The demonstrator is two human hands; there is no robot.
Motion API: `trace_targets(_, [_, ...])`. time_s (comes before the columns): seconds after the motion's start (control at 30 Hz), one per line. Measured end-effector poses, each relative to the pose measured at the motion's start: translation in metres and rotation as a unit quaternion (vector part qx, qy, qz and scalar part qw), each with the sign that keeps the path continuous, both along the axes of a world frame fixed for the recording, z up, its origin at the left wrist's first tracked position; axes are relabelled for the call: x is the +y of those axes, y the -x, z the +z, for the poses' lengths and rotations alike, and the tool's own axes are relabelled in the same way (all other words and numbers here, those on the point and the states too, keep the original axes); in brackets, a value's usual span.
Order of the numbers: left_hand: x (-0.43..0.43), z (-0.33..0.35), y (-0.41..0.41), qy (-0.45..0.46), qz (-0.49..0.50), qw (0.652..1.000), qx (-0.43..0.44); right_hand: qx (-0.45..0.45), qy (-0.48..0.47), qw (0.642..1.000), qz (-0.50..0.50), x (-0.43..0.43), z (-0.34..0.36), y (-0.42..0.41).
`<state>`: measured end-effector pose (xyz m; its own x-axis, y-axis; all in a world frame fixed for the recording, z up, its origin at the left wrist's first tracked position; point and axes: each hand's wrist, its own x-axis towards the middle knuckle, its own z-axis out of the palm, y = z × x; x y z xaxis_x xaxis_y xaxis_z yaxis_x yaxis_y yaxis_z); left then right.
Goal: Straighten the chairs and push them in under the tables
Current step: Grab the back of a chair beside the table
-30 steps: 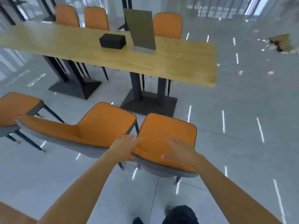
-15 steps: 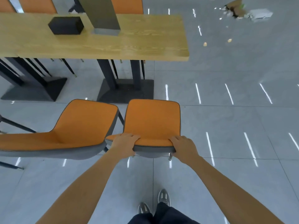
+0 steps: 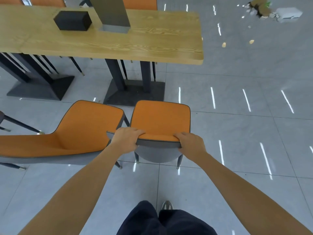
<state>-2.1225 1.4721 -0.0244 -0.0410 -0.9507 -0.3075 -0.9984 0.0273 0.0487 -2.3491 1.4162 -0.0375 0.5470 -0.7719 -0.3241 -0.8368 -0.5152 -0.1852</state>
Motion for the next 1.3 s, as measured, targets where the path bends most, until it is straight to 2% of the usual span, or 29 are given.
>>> trace_targets(0.4, [-0.042, 0.001, -0.011, 0.02, -0.009, 1.0, 0.008, -0.029, 0.026, 0.999, 0.0, -0.04, 0.011, -0.008])
trace_targets(0.7, [-0.045, -0.028, -0.028, 0.004, 0.0, 1.0, -0.012, -0.024, 0.03, 0.999, 0.008, -0.04, -0.02, -0.028])
trace_targets(1.3, [-0.164, -0.028, -0.079, -0.016, -0.001, 1.0, -0.018, -0.001, 0.052, 0.999, 0.003, -0.154, -0.027, -0.08])
